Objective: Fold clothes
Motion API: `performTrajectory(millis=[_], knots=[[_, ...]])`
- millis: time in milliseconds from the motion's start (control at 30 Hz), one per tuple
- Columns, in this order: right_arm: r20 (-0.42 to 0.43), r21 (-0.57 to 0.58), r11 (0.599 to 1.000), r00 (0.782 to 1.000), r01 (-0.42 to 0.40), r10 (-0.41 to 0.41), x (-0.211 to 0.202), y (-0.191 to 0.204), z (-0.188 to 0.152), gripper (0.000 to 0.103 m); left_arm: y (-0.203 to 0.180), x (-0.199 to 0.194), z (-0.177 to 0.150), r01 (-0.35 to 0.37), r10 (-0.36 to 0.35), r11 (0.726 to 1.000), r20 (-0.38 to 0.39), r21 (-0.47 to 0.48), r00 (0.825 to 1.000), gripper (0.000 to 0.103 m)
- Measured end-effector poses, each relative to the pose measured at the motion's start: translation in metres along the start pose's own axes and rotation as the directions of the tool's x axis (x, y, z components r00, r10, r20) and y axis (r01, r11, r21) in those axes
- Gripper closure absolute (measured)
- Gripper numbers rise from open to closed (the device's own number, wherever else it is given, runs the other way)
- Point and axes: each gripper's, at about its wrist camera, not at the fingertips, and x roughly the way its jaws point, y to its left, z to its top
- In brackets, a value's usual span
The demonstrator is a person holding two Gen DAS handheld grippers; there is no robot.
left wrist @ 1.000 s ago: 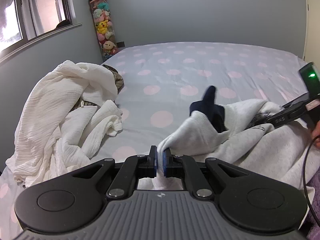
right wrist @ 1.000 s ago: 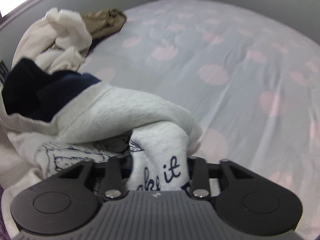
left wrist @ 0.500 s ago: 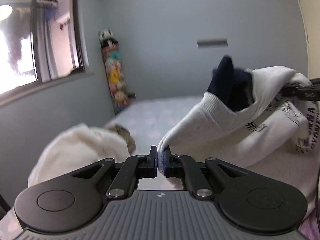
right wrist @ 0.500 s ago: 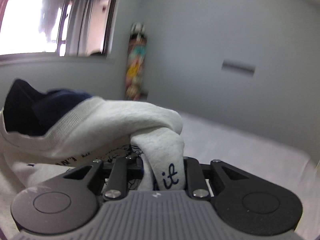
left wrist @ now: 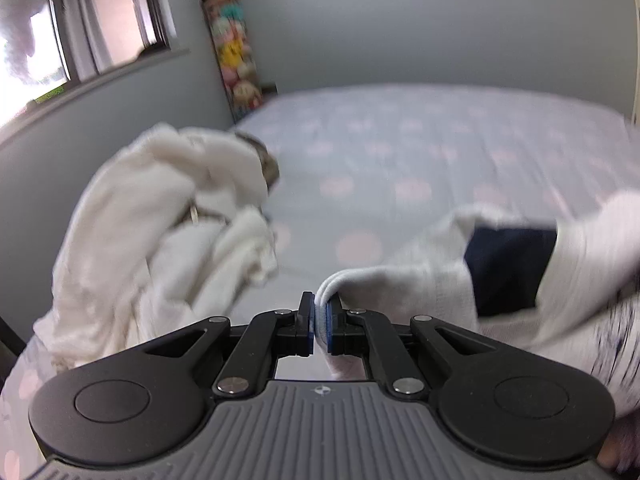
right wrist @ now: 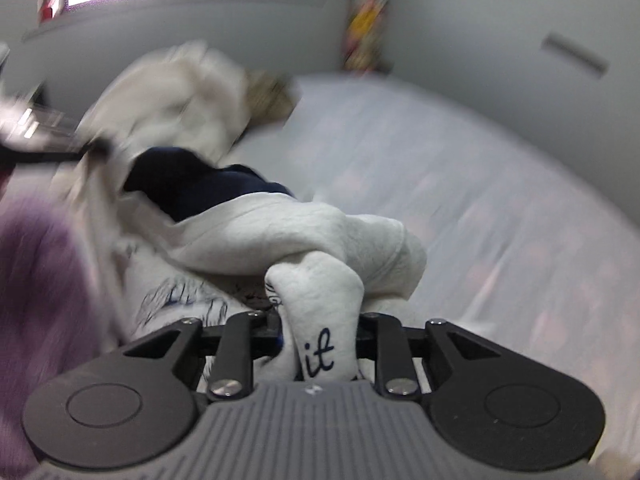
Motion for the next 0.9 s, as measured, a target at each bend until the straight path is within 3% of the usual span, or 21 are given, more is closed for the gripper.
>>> performTrajectory(millis=[133, 233, 300, 467, 533, 600, 633, 767, 900], knots=[[-0.124, -0.030, 0.996, 0.989, -0.083, 0.079, 0.015, 0.023, -0.027, 0.076, 0.001, 0.004, -0.007, 0.002, -0.001, 1.000, -0.031, 0.004, 1.000, 0.099], [-0.191, -0.033, 0.992, 0.975, -0.120, 0.112, 0.023, 0.030, -0.032, 0.070, 0.007, 0.008, -0.005, 0.013, -0.013, 1.000, -0.032, 0.005, 0.999, 0.099], [-0.228, -0.043, 0.989, 0.965, -0.143, 0.129, 0.028, 0.035, -0.035, 0.060, 0.006, 0.006, -0.006, 0.021, -0.021, 1.000, -0.029, 0.012, 0.999, 0.099], [-0.228, -0.041, 0.987, 0.963, -0.156, 0.142, 0.022, 0.033, -0.026, 0.055, 0.003, 0.005, -0.009, 0.023, -0.023, 1.000, -0.026, 0.016, 0.999, 0.099], [-0.235, -0.052, 0.984, 0.960, -0.172, 0.155, 0.019, 0.032, -0.022, 0.050, 0.004, 0.005, -0.009, 0.026, -0.025, 1.000, -0.027, 0.013, 0.999, 0.099], [-0.248, -0.088, 0.980, 0.956, -0.181, 0.154, 0.011, 0.030, -0.015, 0.035, 0.004, 0.005, -0.010, 0.026, -0.026, 1.000, -0.028, 0.012, 0.999, 0.099], [-0.252, -0.113, 0.976, 0.956, -0.185, 0.152, 0.008, 0.029, -0.012, 0.032, 0.004, 0.005, -0.010, 0.027, -0.026, 1.000, -0.028, 0.012, 0.999, 0.099], [-0.246, -0.161, 0.966, 0.956, -0.200, 0.157, -0.023, 0.012, 0.004, 0.031, 0.003, 0.005, -0.011, 0.027, -0.027, 1.000, -0.027, 0.012, 0.999, 0.099], [-0.177, -0.175, 0.973, 0.977, -0.152, 0.121, -0.028, -0.010, 0.029, 0.031, 0.002, 0.003, -0.011, 0.027, -0.026, 1.000, -0.027, 0.015, 0.999, 0.099]])
